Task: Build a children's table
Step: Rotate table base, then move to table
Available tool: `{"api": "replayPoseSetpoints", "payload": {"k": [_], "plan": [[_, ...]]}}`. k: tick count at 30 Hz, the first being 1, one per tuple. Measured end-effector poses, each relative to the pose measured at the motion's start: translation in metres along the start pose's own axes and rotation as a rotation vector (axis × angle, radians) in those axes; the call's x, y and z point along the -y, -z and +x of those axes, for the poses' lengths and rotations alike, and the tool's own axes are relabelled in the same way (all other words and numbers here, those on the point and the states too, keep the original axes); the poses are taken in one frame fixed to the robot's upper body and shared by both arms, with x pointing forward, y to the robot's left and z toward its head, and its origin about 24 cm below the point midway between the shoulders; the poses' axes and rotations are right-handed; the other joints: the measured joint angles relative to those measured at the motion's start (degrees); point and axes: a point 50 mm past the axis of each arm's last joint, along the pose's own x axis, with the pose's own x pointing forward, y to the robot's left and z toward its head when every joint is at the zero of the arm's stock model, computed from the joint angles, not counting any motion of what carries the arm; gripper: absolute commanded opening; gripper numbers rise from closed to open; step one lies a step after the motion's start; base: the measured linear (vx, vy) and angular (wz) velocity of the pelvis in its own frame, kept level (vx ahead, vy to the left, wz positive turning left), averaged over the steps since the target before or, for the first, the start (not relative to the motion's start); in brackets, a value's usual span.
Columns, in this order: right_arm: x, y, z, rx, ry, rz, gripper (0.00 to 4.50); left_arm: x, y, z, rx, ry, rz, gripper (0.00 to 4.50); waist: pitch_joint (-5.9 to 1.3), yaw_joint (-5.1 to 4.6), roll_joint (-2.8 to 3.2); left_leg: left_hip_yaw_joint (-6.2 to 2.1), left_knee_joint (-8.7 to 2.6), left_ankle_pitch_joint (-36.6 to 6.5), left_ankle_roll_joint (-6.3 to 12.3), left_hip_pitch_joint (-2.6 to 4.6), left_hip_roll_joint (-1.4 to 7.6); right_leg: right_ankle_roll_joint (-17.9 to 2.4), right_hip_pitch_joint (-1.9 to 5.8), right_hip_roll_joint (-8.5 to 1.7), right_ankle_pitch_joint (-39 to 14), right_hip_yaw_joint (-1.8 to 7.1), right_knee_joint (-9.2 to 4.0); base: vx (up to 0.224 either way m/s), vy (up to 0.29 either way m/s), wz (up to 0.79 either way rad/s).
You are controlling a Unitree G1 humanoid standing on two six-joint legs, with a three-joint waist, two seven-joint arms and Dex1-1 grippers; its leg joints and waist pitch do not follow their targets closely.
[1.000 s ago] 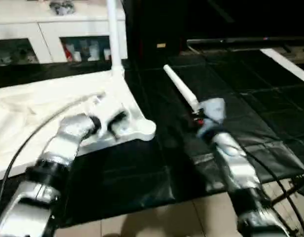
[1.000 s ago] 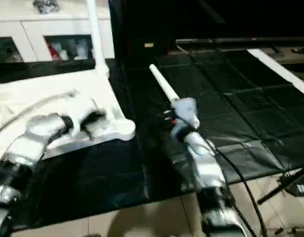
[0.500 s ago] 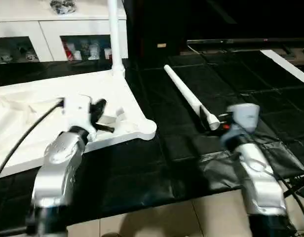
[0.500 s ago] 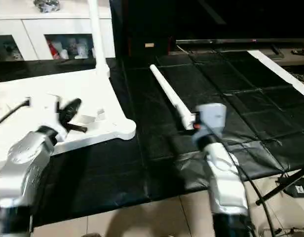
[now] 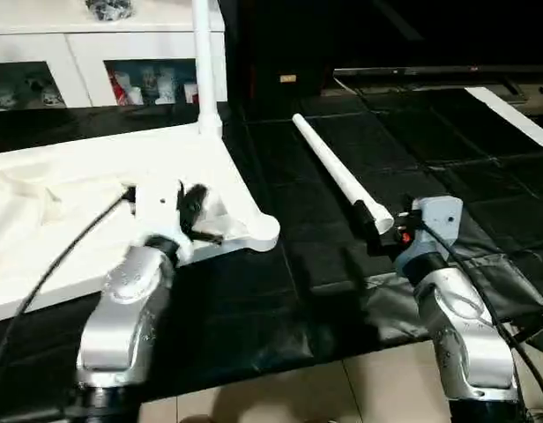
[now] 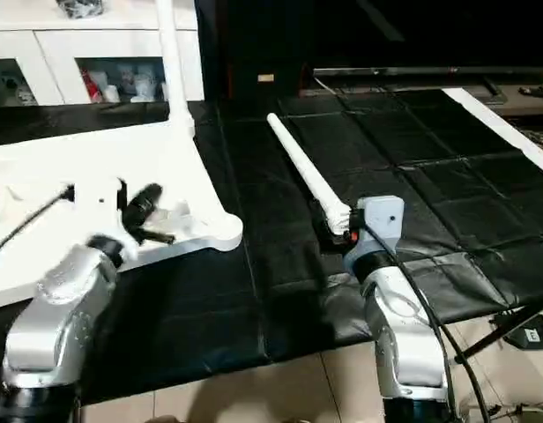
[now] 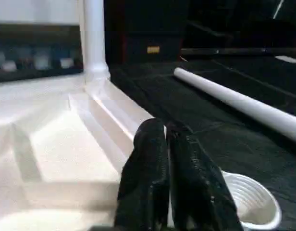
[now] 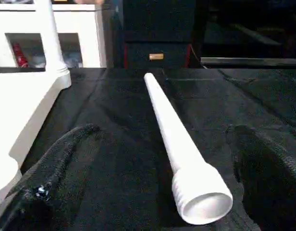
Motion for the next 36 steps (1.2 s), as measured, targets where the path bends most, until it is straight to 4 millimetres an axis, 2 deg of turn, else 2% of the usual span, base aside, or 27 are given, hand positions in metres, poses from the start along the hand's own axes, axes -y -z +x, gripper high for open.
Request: {"api": "replayPoseSetpoints", "payload": {"k": [4, 6, 8, 10, 11, 12, 21, 28, 32, 33, 34, 35, 36], "plan": [[0.008, -0.001, -0.003, 0.0, 0.067, 0.035, 4.5, -0.002, 0.0, 0.0, 0.0, -0.022, 0.025, 0.71, -0.01, 0.0, 0.13, 0.01, -0.02, 0.0, 0.0, 0.01, -0.03, 0.0, -0.04, 0.0, 0.0, 0.02, 0.0, 0.0, 0.0, 0.0], [0.009, -0.003, -0.003, -0.017, 0.068, 0.042, 4.5, -0.004, -0.001, 0.0, 0.004, -0.043, 0.055, 1.0, -0.02, -0.01, 0.12, 0.0, -0.01, 0.0, 0.0, 0.05, -0.03, 0.0, 0.0, 0.0, 0.0, 0.02, -0.01, 0.0, 0.0, 0.0], [0.009, -0.004, -0.002, -0.033, 0.062, 0.004, 4.5, -0.004, -0.001, 0.001, 0.005, -0.05, 0.063, 1.05, -0.02, -0.02, 0.12, 0.0, -0.01, 0.0, 0.0, 0.08, -0.03, 0.0, 0.03, 0.0, 0.0, 0.02, -0.01, 0.0, 0.0, 0.0], [0.009, -0.006, -0.001, -0.033, 0.03, -0.112, 4.5, -0.004, -0.001, 0.001, 0.004, -0.05, 0.064, 1.19, -0.02, 0.02, 0.12, 0.0, 0.0, 0.0, 0.0, 0.07, -0.03, 0.0, 0.02, 0.0, 0.0, 0.02, -0.01, 0.0, 0.0, 0.0], [0.007, -0.007, -0.001, -0.022, 0.01, -0.138, 4.5, -0.004, -0.001, 0.001, 0.001, -0.053, 0.076, 1.43, -0.02, 0.02, 0.08, 0.0, 0.0, 0.0, 0.0, 0.07, -0.02, 0.0, 0.03, 0.0, 0.0, 0.02, 0.01, 0.0, 0.0, 0.0], [0.005, -0.007, 0.0, -0.015, -0.003, -0.14, 4.5, -0.005, -0.001, 0.001, -0.002, -0.059, 0.087, 1.48, -0.02, 0.0, 0.08, 0.0, 0.0, 0.0, 0.0, 0.07, -0.02, 0.0, 0.03, 0.0, 0.0, 0.01, 0.01, 0.0, 0.0, 0.0], [0.0, -0.004, 0.001, -0.025, 0.007, -0.115, 4.5, -0.003, 0.0, 0.002, 0.004, -0.059, 0.101, 2.18, -0.02, 0.07, 0.09, 0.0, 0.02, 0.0, 0.0, 0.04, -0.03, 0.0, 0.02, 0.0, 0.0, 0.02, 0.0, 0.0, 0.0, 0.0], [0.011, -0.003, 0.0, -0.052, 0.1, -0.062, 4.5, -0.003, -0.001, 0.002, 0.008, -0.073, 0.097, 2.76, -0.02, -0.01, 0.09, 0.0, 0.02, 0.0, 0.0, 0.07, -0.03, 0.0, 0.03, 0.0, 0.0, 0.02, 0.01, 0.0, 0.0, 0.0], [0.01, -0.002, 0.0, -0.064, 0.083, -0.066, 4.5, -0.003, 0.001, 0.003, 0.001, -0.078, 0.091, 3.07, 0.0, -0.11, 0.09, -0.02, -0.13, -0.1, -0.07, 0.57, -0.04, 0.1, 0.43, 0.0, -0.1, -0.04, -0.12, 0.0, 0.0, 0.0], [0.011, -0.002, 0.0, -0.067, 0.084, -0.068, 4.5, -0.002, 0.001, 0.003, 0.002, -0.075, 0.09, 3.25, 0.23, -0.46, 0.51, -1.63, -0.18, -0.1, -0.05, 0.17, -0.49, 0.3, 1.48, -0.44, -0.4, -1.7, -0.72, 0.0, 0.0, 0.0], [0.011, -0.001, 0.0, -0.072, 0.084, -0.067, 4.5, -0.001, 0.0, 0.004, 0.004, -0.073, 0.088, 3.25, 0.28, -0.78, 0.53, -2.32, -0.38, -0.1, -0.03, 0.28, -0.65, 0.4, 2.18, -0.84, -0.7, -2.78, -1.05, -0.003, -0.005, 0.33], [0.01, -0.001, 0.0, -0.072, 0.079, -0.069, 4.5, -0.001, 0.0, 0.004, 0.004, -0.073, 0.089, 3.3, 0.35, -1.18, 0.63, -3.29, -0.24, -0.2, -0.01, 0.26, -0.88, 0.4, 3.15, -1.18, -0.9, -4.06, -1.28, 0.024, -0.004, 0.52], [0.01, -0.001, 0.0, -0.072, 0.072, -0.069, 4.5, -0.001, 0.0, 0.004, 0.004, -0.073, 0.089, 3.3, 0.48, -1.45, 0.86, -3.87, 0.01, -0.2, -0.02, 0.26, -0.85, 0.4, 4.11, -1.32, -1.1, -5.14, -1.63, 0.024, -0.004, 0.52]]}}
